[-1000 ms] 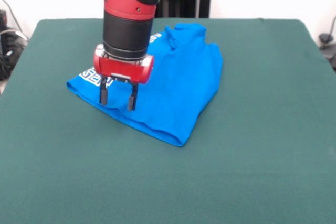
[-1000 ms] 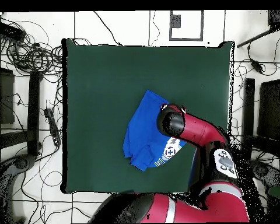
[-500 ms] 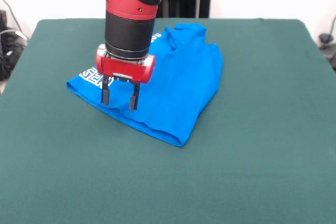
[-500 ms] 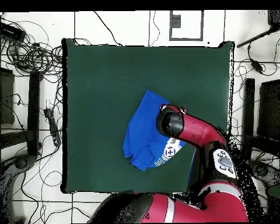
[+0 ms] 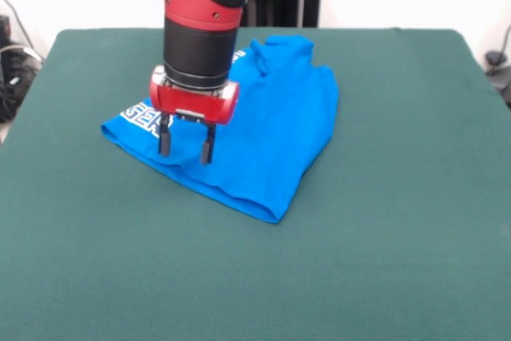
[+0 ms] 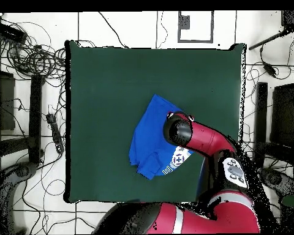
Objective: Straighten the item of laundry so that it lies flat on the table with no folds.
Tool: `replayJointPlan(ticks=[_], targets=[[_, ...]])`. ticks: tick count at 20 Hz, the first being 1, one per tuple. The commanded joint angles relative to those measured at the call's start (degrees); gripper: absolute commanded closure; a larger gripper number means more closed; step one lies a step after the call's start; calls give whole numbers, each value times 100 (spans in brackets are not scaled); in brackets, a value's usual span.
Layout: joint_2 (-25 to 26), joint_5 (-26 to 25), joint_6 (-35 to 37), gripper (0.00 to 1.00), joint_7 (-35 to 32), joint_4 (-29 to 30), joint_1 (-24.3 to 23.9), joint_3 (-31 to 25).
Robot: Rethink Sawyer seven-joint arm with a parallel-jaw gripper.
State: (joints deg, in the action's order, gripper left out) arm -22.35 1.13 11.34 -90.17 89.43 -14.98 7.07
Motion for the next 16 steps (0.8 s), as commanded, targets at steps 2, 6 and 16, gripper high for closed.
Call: replayJointPlan(ticks=[2,6,16], targets=[[379,342,14,0,-1350,452,184,-602],[382,349,4,0,-1361,452,192,-597],[386,336,-32,0,-1339,468,160,-640]])
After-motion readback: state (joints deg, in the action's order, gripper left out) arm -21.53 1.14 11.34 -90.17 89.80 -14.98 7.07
